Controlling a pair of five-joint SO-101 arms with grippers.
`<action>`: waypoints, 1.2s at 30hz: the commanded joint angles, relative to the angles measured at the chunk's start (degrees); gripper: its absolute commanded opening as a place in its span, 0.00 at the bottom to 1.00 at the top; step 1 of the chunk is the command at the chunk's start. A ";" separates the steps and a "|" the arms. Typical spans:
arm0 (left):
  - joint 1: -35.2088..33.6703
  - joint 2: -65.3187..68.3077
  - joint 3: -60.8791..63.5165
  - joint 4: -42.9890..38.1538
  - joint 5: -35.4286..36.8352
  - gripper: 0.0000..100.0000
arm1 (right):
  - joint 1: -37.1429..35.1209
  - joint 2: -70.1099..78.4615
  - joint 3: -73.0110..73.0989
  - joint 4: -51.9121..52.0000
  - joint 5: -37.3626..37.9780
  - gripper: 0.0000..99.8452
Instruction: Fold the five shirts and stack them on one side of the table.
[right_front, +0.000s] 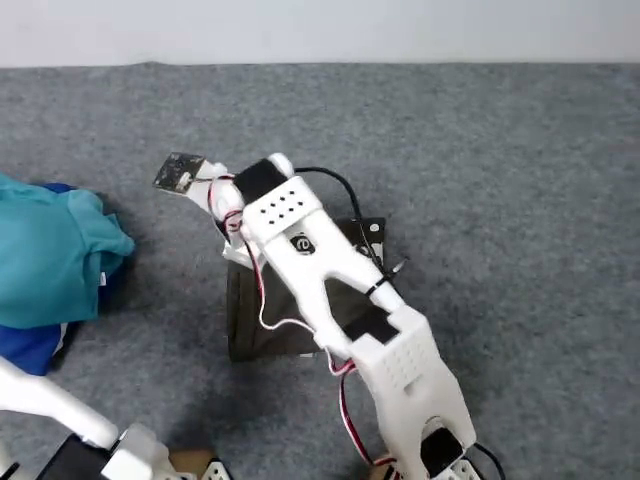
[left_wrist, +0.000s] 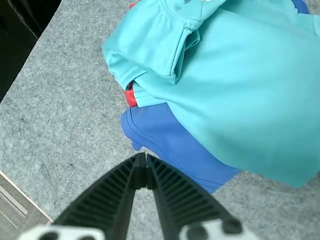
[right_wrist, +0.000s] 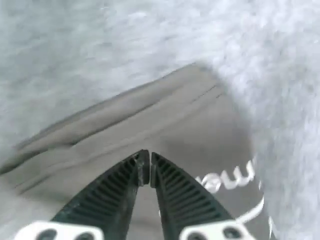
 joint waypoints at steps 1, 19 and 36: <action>-0.09 -1.23 -0.13 -1.41 0.35 0.01 | 0.75 2.51 -2.55 -7.08 1.41 0.01; 0.00 -1.23 -0.04 -1.32 0.35 0.01 | -0.92 -2.86 -4.92 -7.96 1.14 0.01; 0.18 -1.76 7.60 1.76 -0.88 0.01 | 11.12 -10.07 -4.57 12.88 -14.42 0.07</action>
